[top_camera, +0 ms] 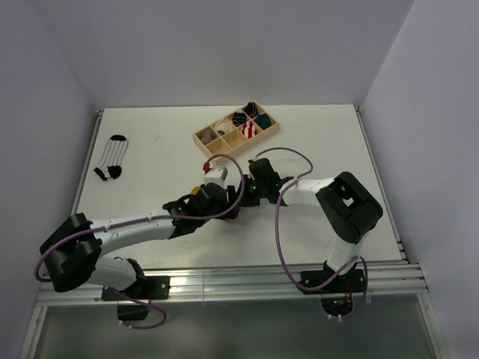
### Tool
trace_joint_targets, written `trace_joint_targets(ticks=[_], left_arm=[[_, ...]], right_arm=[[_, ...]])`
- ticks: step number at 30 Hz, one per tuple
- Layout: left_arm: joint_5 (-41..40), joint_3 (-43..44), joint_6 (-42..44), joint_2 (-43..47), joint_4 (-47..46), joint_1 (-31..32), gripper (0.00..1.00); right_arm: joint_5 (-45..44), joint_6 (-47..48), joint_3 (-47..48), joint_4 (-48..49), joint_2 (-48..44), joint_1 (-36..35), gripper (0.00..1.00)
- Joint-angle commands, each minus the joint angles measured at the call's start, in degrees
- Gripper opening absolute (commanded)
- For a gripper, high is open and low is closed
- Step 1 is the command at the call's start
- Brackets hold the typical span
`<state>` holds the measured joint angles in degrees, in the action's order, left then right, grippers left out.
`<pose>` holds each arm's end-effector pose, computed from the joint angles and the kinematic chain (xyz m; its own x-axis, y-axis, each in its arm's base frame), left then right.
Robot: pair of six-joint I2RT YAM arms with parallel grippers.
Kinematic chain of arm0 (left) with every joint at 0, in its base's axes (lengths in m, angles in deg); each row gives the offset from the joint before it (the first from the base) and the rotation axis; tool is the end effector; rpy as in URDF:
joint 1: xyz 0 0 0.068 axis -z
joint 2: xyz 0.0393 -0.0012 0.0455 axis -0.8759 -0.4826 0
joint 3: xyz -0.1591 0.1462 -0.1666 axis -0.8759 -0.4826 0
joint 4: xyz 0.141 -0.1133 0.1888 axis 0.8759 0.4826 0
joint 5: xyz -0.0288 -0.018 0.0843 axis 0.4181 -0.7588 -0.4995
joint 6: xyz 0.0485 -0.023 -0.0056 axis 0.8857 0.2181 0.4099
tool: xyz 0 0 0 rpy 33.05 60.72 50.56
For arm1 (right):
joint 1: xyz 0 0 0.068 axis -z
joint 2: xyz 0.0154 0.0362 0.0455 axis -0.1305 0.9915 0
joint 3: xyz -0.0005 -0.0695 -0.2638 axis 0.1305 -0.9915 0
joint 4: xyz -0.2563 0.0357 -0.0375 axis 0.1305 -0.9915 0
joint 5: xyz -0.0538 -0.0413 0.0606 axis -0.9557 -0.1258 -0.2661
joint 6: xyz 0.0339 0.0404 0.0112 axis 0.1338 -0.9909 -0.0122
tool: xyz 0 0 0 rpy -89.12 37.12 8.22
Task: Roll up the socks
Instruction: Roll the sock at the center of the board.
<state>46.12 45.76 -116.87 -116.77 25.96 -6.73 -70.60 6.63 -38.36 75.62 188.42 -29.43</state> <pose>0.1724 -0.2246 0.2096 -0.7046 -0.1453 -0.6945 0.2417 0.8712 -0.4274 0.2662 0.2143 0.1398 -0.9354 0.1484 -0.3208 -0.1089 0.7425 0.6610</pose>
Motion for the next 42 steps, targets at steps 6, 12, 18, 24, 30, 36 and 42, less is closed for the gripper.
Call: trace_joint_targets(ticks=[6, 12, 18, 24, 30, 36, 42], left_arm=[[-19.3, 4.2, 12.7, -5.3, 1.4, 7.6, 0.59], [-20.9, 4.6, 12.8, -10.9, -0.1, 11.0, 0.54], [-22.7, 6.8, 12.1, -17.2, 0.6, 12.3, 0.51], [-24.3, 7.8, 9.5, -21.4, 2.6, 12.4, 0.49], [-25.1, 9.0, 7.3, -24.8, 5.4, 12.4, 0.25], [-23.7, 8.6, 7.4, -23.7, 5.2, 12.1, 0.01], [-14.6, 5.2, 6.4, -18.3, 1.8, 9.1, 0.01]], right_arm=[[0.3, 1.2, 2.2, -3.4, -2.1, -0.7, 0.00], [0.5, 1.1, 2.7, -3.6, -1.6, -0.7, 0.00], [1.3, 0.7, 2.6, -3.3, -0.9, -0.7, 0.00], [1.5, 1.0, 2.4, -3.4, -1.1, -0.7, 0.00], [3.4, 0.0, 1.6, -1.3, -1.0, -0.7, 0.00], [5.1, -1.4, -1.3, 4.5, -3.4, -0.1, 0.07], [5.8, -4.2, -6.0, 12.1, -8.4, 2.6, 0.36]])
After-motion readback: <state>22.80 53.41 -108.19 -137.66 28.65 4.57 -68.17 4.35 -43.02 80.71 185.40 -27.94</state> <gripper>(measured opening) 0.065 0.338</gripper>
